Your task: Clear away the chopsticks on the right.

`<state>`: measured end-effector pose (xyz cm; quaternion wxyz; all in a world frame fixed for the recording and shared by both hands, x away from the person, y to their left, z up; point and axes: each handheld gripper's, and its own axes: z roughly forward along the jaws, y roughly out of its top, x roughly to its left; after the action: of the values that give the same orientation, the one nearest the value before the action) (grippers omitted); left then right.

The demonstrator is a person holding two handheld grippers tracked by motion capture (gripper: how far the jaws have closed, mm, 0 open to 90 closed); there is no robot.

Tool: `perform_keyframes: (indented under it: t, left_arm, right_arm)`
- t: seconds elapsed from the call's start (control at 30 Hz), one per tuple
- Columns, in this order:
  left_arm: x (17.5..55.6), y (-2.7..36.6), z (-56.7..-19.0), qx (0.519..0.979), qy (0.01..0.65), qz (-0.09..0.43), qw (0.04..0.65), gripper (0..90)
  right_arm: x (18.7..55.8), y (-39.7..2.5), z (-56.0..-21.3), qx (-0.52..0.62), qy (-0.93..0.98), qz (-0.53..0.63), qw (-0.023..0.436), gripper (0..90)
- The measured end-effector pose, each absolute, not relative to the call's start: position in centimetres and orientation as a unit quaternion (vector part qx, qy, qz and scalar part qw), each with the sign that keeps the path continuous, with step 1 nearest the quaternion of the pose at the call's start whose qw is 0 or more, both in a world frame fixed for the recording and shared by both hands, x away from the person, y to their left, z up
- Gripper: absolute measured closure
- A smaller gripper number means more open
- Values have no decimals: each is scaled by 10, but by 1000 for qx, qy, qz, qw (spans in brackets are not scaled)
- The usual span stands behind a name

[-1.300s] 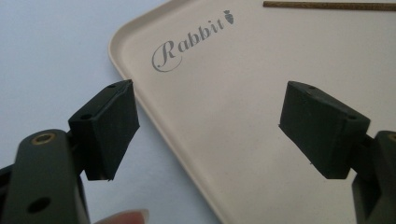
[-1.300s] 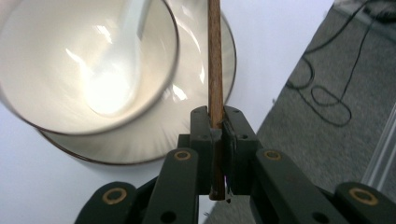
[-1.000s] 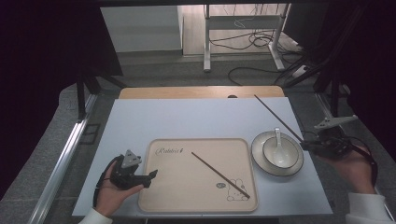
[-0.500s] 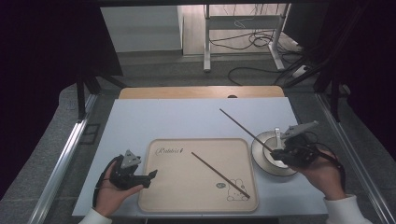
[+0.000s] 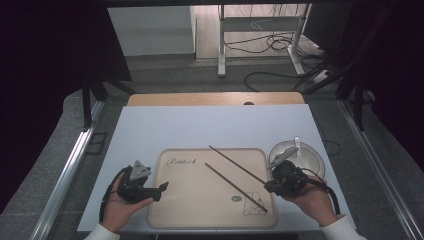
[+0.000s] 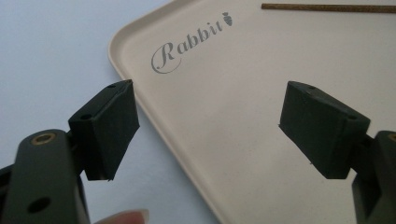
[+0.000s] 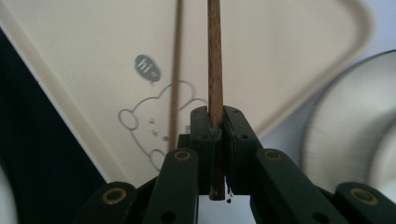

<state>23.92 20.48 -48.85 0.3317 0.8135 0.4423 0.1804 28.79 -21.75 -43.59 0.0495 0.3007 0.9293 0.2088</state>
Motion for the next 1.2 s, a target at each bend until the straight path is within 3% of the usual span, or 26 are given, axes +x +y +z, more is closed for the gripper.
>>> perform_keyframes:
  t: [0.47, 0.9, 1.03, 1.2]
  left_arm:
    - [239, 204, -489, 814, 443, 180, 331, 197]
    - [240, 204, -490, 815, 442, 179, 329, 198]
    - [239, 204, -489, 814, 443, 180, 331, 198]
    - [239, 205, -488, 816, 440, 182, 328, 198]
  right_arm:
    - [272, -183, -478, 286, 948, 141, 14, 830]
    - [268, -177, -484, 272, 954, 127, 16, 811]
    - [267, -177, -481, 267, 954, 134, 24, 759]
    - [265, -171, -464, 246, 949, 193, 48, 589]
